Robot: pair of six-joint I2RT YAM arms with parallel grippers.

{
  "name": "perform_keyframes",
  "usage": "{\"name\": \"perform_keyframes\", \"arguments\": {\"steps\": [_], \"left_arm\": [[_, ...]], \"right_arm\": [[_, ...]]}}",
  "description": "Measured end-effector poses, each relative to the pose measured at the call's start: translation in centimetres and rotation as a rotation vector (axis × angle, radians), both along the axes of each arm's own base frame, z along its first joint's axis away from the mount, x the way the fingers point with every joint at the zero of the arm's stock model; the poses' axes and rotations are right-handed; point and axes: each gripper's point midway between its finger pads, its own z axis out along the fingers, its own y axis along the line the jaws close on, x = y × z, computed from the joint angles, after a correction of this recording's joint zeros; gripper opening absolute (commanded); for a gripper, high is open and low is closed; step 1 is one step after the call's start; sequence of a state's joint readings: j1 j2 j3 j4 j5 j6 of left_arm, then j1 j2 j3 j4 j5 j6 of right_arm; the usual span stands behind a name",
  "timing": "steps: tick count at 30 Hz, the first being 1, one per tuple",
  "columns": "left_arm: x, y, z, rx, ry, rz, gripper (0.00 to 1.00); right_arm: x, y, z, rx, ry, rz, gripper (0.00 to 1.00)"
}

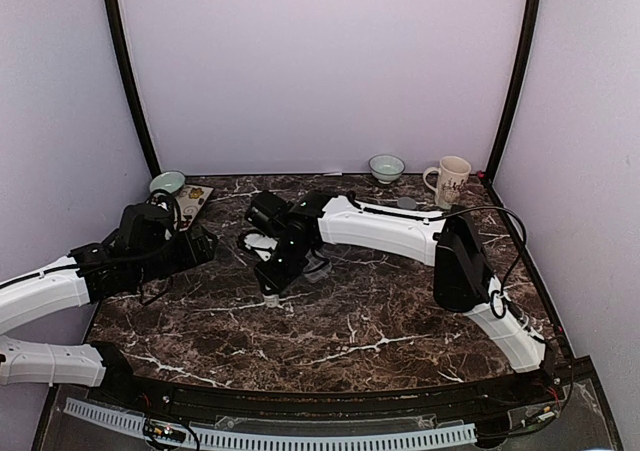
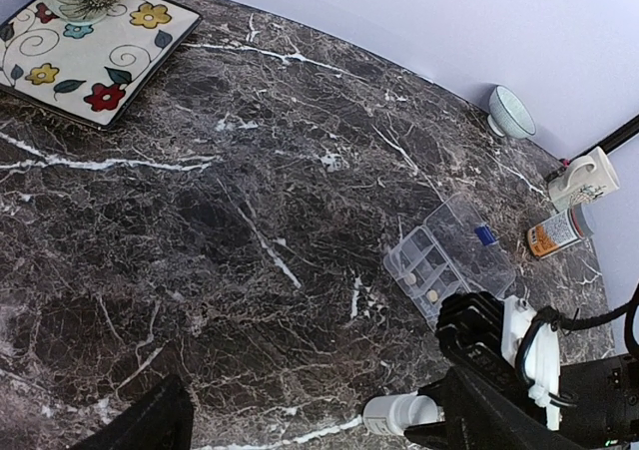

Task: Sort the pills into containers
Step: Pick up the pill bottle from the center of the board, then pass from the right arm to the left

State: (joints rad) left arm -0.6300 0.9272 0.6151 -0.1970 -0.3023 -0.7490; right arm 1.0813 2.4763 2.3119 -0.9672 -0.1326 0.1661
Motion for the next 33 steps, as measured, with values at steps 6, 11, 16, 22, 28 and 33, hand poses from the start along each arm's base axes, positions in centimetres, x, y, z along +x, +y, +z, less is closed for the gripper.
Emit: {"name": "perform_keyframes", "arguments": {"steps": [6,11,16,22,28,33], "left_arm": [[-0.1,0.0,0.0,-0.004,0.001,0.003,0.89],[-0.1,0.0,-0.1,-0.009,0.004,0.000,0.90],[-0.3,-0.5,-0.5,-0.026,0.008,-0.025,0.95],[0.2,-3.0,0.5,-0.087,-0.033,-0.135,0.99],[1.1,-5.7,0.7,-0.146,-0.051,-0.270,0.99],[1.6,-8.3,1.2,-0.245,-0.065,-0.389,0.99]], "right_arm": [[-0.1,0.1,0.1,0.006,0.001,0.010,0.16],[-0.2,0.2,0.1,0.006,0.000,0.012,0.09],[-0.2,-0.1,0.3,0.031,0.020,0.004,0.06],[0.6,-2.5,3.9,0.133,0.092,-0.058,0.05],[3.6,-4.9,13.0,0.355,0.045,-0.126,0.05],[3.7,-6.7,16.7,0.497,0.076,-0.163,0.05]]}}
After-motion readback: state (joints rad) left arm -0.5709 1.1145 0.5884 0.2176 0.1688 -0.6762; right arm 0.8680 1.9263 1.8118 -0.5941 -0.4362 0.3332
